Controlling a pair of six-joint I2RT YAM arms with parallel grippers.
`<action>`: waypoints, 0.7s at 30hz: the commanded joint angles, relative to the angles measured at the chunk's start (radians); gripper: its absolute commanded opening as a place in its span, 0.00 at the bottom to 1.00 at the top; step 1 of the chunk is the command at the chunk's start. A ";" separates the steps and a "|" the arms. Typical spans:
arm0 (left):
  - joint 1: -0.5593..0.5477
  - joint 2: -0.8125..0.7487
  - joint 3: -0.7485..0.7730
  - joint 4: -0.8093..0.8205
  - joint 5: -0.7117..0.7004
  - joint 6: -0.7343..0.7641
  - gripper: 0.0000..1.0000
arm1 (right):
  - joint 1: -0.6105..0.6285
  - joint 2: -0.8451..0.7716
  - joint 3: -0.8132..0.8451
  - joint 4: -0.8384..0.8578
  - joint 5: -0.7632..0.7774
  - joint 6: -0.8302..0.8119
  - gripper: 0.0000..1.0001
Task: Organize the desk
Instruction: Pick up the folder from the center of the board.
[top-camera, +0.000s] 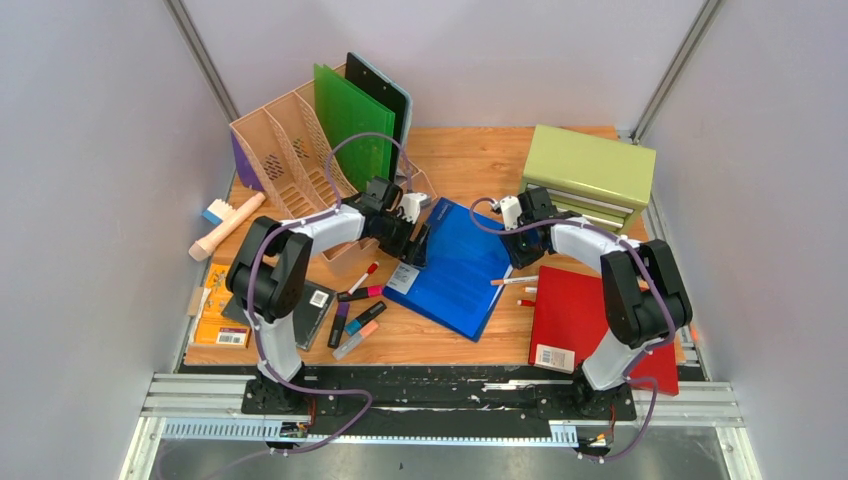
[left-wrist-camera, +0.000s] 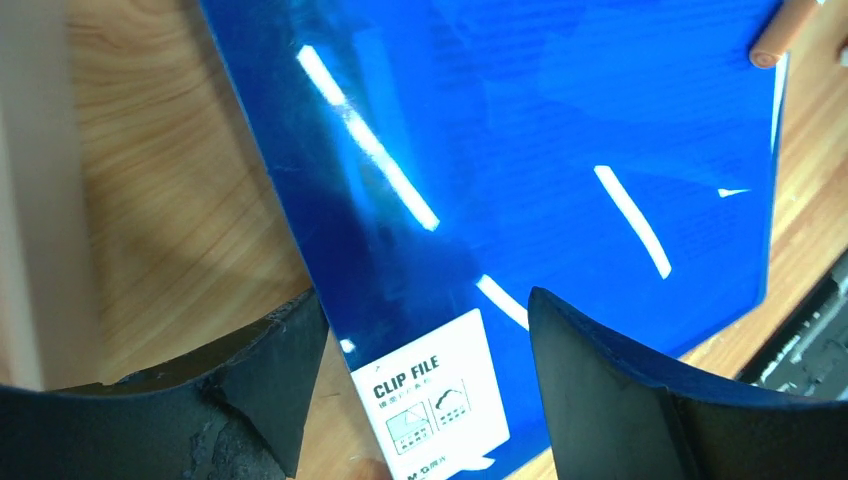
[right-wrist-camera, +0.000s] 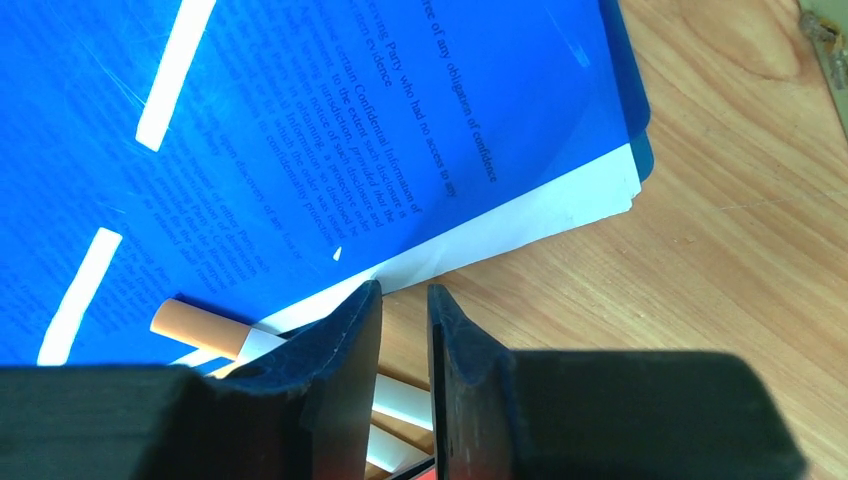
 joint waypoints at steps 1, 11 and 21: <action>-0.004 0.027 0.003 -0.028 0.190 -0.028 0.80 | 0.015 0.081 -0.031 0.026 0.005 0.051 0.23; 0.013 0.007 0.010 0.046 0.315 -0.128 0.79 | 0.093 0.100 -0.050 0.074 0.043 0.105 0.11; 0.024 -0.056 -0.038 0.182 0.423 -0.242 0.79 | 0.130 0.110 -0.053 0.091 0.055 0.128 0.05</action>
